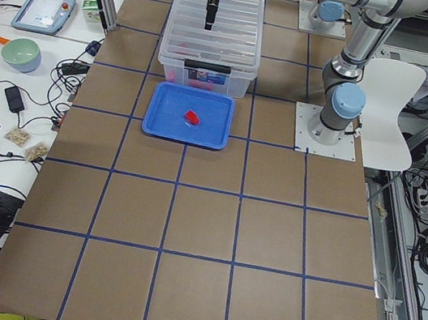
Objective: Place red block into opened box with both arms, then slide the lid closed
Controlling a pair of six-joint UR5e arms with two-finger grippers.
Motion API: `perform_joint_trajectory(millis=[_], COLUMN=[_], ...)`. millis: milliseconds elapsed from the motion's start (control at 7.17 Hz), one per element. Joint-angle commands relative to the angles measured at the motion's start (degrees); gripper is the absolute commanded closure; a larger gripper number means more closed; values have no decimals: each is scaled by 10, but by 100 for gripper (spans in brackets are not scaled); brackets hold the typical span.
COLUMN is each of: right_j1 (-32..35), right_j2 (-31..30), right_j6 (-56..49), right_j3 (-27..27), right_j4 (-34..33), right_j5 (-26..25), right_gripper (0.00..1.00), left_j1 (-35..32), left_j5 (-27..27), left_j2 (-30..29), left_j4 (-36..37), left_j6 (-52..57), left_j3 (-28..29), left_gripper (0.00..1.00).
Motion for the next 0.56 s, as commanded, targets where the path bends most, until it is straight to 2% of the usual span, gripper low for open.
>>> perform_joint_trajectory(millis=[0, 140, 279, 419], right_j1=[-4, -13, -24, -43], right_j2=[4, 4, 4, 4], right_j6=[-6, -15, -46, -52], right_j3=[1, -1, -1, -1], right_j4=[-16, -18, -19, -18], right_j5=[-3, -17, -34, -43], right_gripper=[0, 0, 0, 0], left_j1=[87, 133, 179, 206], left_j5=[-57, -75, -83, -121], left_j2=[1, -3, -25, -48], left_j4=[-28, -50, -40, -3], left_j6=[82, 128, 200, 223], left_j3=[-5, -19, -38, -59], left_gripper=[0, 0, 0, 0])
